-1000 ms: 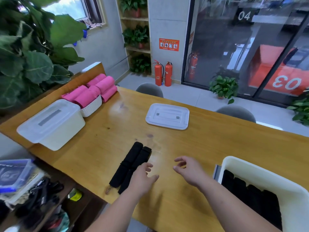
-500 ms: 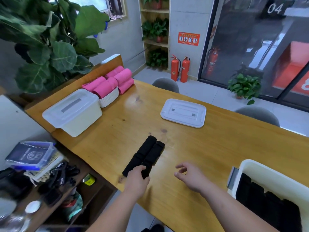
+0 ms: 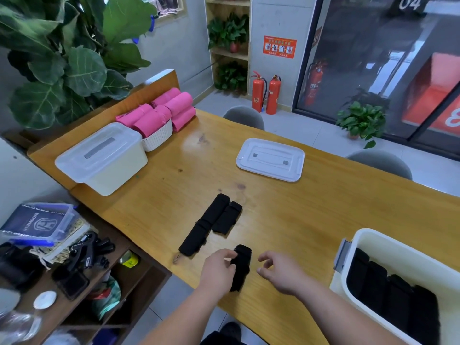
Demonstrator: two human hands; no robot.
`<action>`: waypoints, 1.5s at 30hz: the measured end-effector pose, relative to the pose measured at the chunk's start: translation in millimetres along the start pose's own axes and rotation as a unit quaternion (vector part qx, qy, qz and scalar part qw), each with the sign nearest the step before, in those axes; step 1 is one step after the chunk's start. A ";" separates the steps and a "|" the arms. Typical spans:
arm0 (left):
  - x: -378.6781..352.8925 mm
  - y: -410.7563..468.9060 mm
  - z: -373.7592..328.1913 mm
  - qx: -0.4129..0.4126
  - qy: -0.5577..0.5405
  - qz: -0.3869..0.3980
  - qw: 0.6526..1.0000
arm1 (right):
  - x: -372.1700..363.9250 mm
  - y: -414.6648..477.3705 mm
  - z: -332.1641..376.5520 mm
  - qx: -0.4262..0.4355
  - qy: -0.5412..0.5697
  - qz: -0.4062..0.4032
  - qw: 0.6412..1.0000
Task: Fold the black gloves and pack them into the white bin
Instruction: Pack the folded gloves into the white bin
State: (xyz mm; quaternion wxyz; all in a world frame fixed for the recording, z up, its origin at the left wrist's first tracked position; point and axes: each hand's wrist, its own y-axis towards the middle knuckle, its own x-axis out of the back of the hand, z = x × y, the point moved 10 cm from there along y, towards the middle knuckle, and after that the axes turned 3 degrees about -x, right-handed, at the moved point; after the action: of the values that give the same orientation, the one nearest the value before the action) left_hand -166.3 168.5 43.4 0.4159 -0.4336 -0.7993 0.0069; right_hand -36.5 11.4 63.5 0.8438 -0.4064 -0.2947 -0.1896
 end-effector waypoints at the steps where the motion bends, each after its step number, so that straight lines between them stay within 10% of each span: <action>1: -2.3 0.6 -0.7 0.004 -0.008 0.000 1.000 | -4.9 -1.0 -1.8 -0.002 -0.008 0.014 1.000; 15: -24.5 4.8 4.6 0.113 -0.100 0.056 0.987 | -38.3 -7.7 4.2 0.018 0.001 0.151 0.988; 30: -24.9 -5.8 -19.6 0.180 -0.343 0.073 0.919 | -0.7 -12.5 2.3 0.019 0.145 0.061 0.987; 45: 0.5 10.1 -126.6 0.057 -0.399 0.133 0.905 | 89.1 -30.3 -11.7 0.017 0.358 -0.077 0.930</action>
State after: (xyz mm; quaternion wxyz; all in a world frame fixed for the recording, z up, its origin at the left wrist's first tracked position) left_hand -74.5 130.9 122.7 0.0815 -0.4724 -0.8315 0.2806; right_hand 17.7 -23.2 133.1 0.8828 -0.2731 -0.0067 -0.3822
